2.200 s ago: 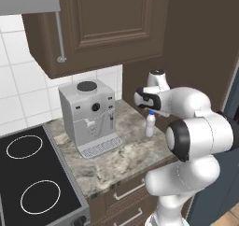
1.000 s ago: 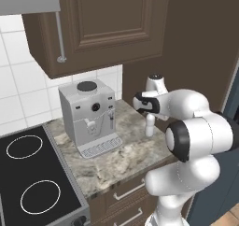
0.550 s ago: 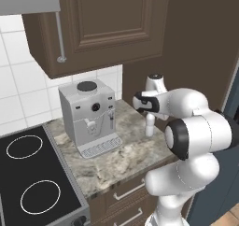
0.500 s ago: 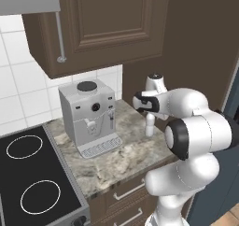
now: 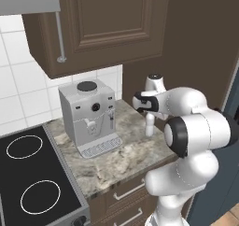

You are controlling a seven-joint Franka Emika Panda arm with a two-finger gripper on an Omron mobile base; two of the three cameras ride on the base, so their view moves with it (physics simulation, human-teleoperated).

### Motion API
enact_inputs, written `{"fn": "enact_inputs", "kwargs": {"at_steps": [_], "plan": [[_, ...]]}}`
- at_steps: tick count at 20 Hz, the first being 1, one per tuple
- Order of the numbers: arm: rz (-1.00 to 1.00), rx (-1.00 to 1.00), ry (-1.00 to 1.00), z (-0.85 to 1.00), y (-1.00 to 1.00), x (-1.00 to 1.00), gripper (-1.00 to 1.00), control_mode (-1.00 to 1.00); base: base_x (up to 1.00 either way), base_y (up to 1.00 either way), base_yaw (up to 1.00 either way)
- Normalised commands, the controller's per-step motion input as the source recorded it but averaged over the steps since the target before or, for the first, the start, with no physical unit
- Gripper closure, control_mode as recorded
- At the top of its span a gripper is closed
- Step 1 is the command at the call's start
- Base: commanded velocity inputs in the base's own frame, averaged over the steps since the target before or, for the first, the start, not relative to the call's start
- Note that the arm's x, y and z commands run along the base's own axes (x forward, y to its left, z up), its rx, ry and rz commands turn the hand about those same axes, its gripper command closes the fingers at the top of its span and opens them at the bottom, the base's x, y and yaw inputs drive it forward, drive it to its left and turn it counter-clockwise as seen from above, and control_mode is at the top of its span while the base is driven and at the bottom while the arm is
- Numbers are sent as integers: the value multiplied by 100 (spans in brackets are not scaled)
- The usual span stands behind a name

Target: Place the drinks on the dining counter in a tight cluster.

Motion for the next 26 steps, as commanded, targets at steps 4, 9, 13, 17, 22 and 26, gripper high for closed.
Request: {"fn": "enact_inputs", "kwargs": {"at_steps": [4, 9, 13, 17, 22, 26], "plan": [[0, 0, 0, -3, 0, 0, -100, -100, 0, 0, 0], [0, 0, 1, 0, 0, 0, 100, -100, 0, 0, 0], [0, 0, 1, 0, 0, 0, 100, -100, 0, 0, 0], [0, 0, 0, 0, 0, -3, 100, -100, 0, 0, 0], [-1, 0, 1, -1, -1, -5, 100, -100, 0, 0, 0], [0, 0, -6, 1, -2, -61, 100, -100, 0, 0, 0]]}}
